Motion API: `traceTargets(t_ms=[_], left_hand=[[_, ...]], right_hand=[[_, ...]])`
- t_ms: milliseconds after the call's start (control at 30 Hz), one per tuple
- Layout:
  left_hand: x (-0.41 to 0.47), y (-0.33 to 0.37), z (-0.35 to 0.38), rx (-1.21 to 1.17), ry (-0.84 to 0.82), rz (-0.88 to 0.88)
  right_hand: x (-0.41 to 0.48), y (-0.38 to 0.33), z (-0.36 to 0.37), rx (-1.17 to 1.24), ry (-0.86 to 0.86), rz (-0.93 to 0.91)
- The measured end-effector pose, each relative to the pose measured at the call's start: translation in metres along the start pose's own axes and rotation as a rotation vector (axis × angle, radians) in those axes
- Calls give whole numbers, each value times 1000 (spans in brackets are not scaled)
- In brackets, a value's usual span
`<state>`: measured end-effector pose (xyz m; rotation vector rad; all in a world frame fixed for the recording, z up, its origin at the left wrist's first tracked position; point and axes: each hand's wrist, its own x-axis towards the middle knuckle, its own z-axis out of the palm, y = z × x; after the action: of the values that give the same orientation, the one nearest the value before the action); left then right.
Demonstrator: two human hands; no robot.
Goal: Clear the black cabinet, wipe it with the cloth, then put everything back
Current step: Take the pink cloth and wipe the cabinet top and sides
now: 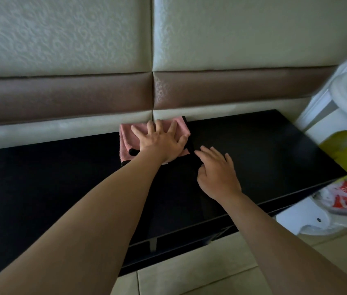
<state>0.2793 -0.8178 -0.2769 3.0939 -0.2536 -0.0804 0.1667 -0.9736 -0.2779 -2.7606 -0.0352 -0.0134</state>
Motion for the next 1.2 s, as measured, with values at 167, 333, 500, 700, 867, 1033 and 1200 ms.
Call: traceTargets(t_ms=[167,333,500,700,867,1033,1200], left_hand=[[-4,3,-2,16,-19,-18],[-17,11,-1,24,-31,-31],[-66,29,2,18,-55,-13],[-134,55,6,34,-77,3],[-176,82,8,43,-110,19],[-189,90,10,38,-107,35],[-183,90,8,21,-118,28]], right_hand=[[0,1,-3,71,24,8],[0,5,-3,173,104,7],[0,5,-10,388,166,85],[-4,10,-25,564,88,184],[-5,16,-38,568,27,184],[-10,46,-48,125,-13,76],[-2,90,-54,-270,-178,157]])
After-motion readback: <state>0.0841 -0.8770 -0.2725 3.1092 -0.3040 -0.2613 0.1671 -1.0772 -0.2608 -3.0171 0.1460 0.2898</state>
